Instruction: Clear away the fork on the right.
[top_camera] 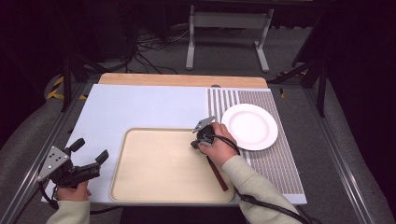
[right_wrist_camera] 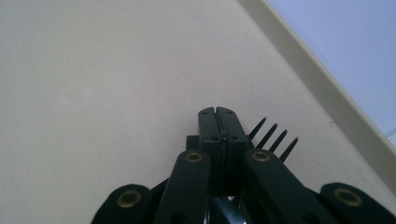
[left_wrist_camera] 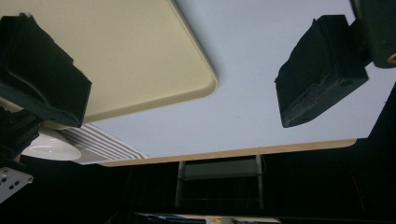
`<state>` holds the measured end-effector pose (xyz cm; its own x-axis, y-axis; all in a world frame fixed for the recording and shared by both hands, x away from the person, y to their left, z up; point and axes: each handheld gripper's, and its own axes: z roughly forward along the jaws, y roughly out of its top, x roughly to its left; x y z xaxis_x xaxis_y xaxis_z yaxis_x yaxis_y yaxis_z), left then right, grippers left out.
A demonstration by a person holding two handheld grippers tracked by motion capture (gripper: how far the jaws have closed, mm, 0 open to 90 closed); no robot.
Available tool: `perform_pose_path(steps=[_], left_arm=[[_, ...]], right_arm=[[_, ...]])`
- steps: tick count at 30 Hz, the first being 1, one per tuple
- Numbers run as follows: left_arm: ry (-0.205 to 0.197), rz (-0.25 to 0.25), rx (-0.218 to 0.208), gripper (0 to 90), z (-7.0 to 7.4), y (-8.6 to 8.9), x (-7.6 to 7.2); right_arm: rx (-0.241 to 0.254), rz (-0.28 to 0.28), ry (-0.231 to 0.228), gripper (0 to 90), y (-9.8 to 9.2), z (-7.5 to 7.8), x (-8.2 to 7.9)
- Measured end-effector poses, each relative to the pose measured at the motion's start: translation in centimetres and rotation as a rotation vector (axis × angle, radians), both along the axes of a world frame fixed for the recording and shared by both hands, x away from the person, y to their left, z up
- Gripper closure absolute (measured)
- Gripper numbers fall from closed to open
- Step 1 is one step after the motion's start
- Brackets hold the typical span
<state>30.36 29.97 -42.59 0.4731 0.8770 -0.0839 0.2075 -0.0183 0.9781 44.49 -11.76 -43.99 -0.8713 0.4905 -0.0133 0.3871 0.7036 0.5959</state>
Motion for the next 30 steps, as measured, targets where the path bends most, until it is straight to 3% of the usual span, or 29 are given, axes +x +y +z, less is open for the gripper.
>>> perform_pose_path(steps=[30], left_arm=[[0.001, -0.004, 0.004, 3.9, 0.0, -0.1, 0.0]], right_arm=[[-0.066, -0.151, -0.026, 90.0, -4.2, 0.5, 1.1]])
